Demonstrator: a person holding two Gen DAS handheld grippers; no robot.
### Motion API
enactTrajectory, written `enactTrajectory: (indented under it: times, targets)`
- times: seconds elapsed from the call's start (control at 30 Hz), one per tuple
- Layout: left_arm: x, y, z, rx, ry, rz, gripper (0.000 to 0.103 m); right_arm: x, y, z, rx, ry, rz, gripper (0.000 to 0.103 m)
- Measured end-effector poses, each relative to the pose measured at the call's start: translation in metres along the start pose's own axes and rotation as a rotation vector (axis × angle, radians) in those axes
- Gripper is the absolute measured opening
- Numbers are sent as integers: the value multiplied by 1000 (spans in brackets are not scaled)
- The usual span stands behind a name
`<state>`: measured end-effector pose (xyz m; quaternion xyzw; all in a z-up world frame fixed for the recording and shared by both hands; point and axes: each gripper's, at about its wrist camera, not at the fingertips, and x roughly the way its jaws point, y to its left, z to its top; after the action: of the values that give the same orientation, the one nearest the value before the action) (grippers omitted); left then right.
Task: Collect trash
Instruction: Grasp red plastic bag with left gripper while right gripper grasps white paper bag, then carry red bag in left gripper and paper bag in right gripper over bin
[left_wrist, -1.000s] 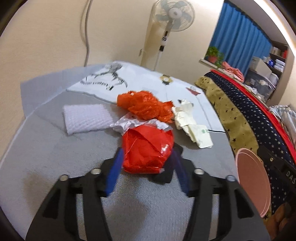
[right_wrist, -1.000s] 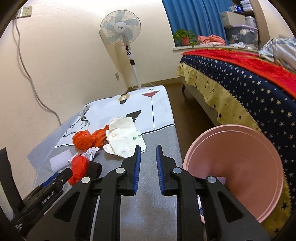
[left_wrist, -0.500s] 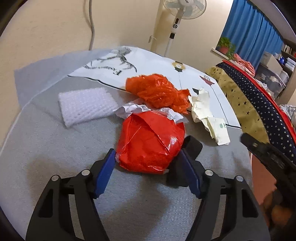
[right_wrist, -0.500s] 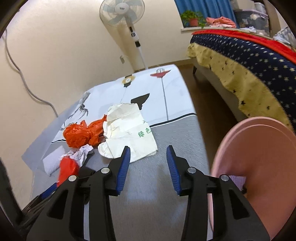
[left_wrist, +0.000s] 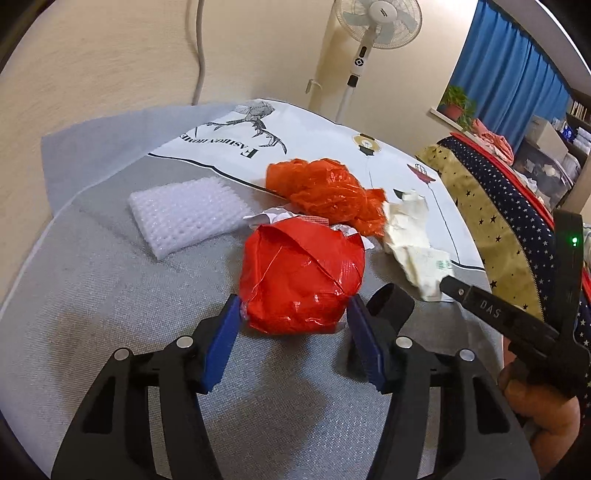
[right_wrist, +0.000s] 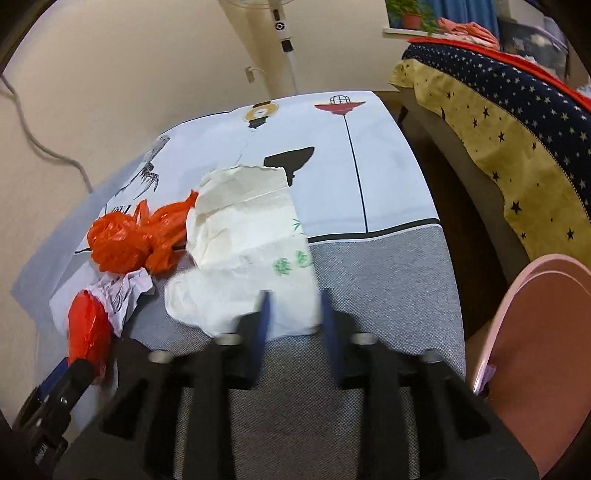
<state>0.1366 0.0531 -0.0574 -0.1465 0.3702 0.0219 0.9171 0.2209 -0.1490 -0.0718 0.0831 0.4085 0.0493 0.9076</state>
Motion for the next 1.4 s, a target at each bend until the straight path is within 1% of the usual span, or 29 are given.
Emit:
enactTrajectory:
  times: [0.1, 0.3, 0.47, 0.73, 0.9, 1.1, 1.4]
  targets:
    - [-2, -4, 0, 13, -8, -2, 57, -11, 3, -2, -16, -48, 18, 5]
    - [-10, -5, -2, 19, -29, -1, 57, -42, 8, -4, -37, -111, 75, 2]
    - [-25, -11, 0, 49, -66, -10, 56, -79, 15, -7, -86, -155, 73, 2]
    - [-53, -16, -1, 69, -108, -32, 56, -136, 23, -18, -152, -204, 24, 1]
    - [-72, -22, -5, 90, -126, -48, 56, -166, 17, -28, -139, -227, -20, 2]
    - [-92, -29, -11, 113, -148, -69, 56, -205, 7, -43, -127, -274, -74, 2]
    - [-114, -42, -20, 158, -166, -108, 56, -241, -1, -61, -130, -317, -151, 2]
